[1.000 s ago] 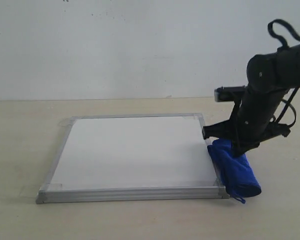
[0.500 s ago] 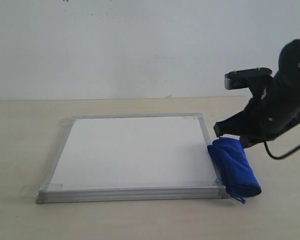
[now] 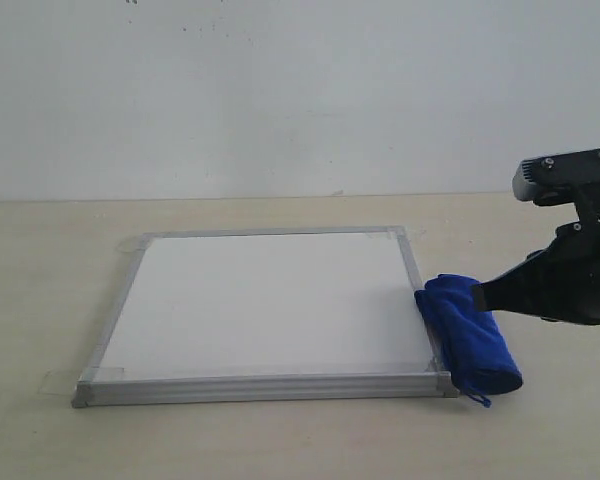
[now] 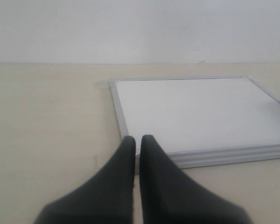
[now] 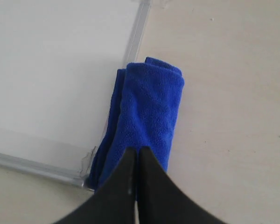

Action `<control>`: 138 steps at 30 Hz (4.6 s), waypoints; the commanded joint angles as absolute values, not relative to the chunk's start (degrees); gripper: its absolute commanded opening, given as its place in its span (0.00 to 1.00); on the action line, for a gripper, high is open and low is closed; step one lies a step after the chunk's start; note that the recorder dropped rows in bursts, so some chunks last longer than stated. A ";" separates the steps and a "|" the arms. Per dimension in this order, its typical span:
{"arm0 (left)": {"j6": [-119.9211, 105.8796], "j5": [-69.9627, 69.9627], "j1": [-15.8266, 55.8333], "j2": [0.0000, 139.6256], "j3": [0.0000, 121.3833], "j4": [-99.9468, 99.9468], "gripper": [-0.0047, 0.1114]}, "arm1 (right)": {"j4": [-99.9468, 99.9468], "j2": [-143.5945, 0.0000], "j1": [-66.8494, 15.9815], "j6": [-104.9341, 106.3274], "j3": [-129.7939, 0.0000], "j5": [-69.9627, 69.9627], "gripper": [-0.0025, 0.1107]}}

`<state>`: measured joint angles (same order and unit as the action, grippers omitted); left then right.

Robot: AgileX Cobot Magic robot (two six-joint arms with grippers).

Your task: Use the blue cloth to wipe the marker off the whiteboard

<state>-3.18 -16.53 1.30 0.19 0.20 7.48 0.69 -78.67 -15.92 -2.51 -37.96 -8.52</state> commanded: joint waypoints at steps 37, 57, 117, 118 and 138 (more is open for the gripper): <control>-3.49 -16.35 1.22 0.00 0.00 7.51 0.07 | 1.89 -56.66 -6.96 -3.00 -32.51 -2.42 0.02; -3.49 -16.35 1.22 0.00 0.00 7.51 0.07 | 1.79 -46.68 -3.99 -10.48 -15.22 11.82 0.02; -3.49 -16.35 1.22 0.00 0.00 7.51 0.07 | -18.77 -89.84 -4.76 8.52 -59.81 -31.91 0.44; -3.49 -16.35 1.22 0.00 0.00 7.51 0.07 | -19.04 -91.67 -5.35 8.52 -60.70 -31.99 0.49; -3.49 -16.35 1.22 0.00 0.00 7.51 0.07 | -3.01 -106.56 -12.27 -8.58 -72.71 -39.52 0.55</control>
